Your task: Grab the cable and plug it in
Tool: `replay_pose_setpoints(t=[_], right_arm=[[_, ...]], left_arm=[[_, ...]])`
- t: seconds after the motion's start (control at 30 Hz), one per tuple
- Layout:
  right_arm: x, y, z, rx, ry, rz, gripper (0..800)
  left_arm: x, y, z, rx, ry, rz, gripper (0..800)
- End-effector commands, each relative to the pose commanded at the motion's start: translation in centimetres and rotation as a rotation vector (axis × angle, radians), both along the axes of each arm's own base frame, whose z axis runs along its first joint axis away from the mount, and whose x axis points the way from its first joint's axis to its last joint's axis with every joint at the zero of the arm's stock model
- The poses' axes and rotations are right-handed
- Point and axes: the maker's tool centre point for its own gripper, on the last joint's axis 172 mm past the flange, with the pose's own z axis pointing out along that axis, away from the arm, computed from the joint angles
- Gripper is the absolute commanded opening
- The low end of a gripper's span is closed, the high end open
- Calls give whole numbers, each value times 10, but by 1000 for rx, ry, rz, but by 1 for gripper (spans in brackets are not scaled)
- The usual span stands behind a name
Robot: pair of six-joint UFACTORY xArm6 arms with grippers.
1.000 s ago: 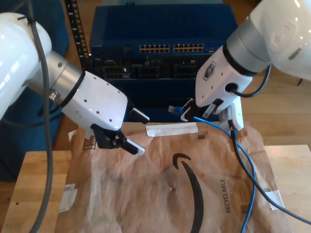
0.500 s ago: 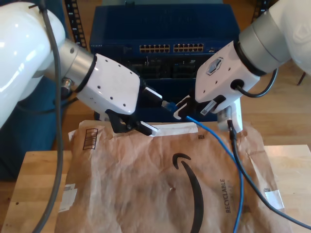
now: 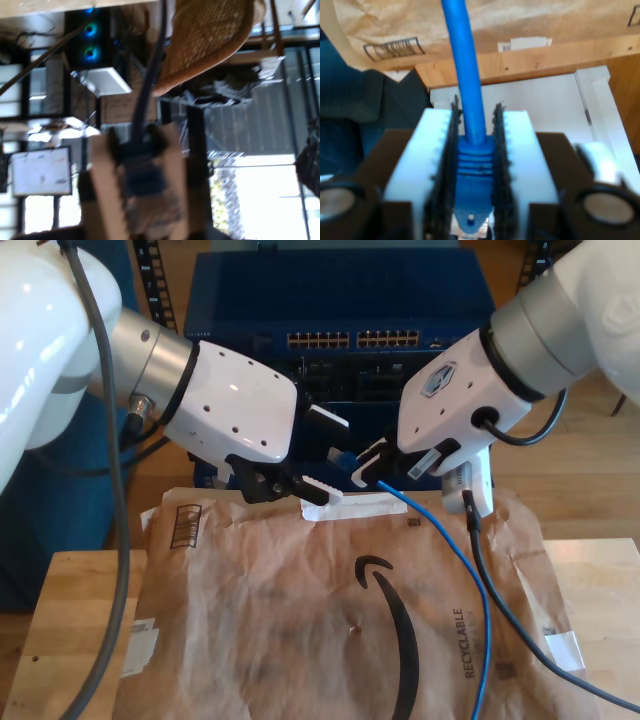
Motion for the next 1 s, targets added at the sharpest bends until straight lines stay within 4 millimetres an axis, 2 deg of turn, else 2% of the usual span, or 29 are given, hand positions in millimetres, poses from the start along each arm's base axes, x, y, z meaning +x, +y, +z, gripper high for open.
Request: replay_pose_setpoints(t=[0.07,0.17,0.33,0.5,0.53,0.67,0.83,1.0], right_arm=[[0,0,2,2,-4,-3,3],[5,-4,13,6,-51,-24,3],[6,-6,12,5,-59,-34,3],[4,-6,10,5,-55,-35,3],[4,-7,11,6,-58,-35,3],[3,-6,11,6,-59,-34,3],[3,-6,11,6,-60,-33,3],[3,-6,12,6,-62,-33,3]], left_arm=[[-3,-2,8,-31,12,-6,776],[6,9,8,-35,14,30,770],[6,9,8,-35,16,33,749],[6,10,8,-33,40,45,670],[7,10,8,-33,50,52,621],[8,10,7,-29,60,62,602],[9,11,6,-28,59,65,469],[10,11,5,-28,59,65,386]])
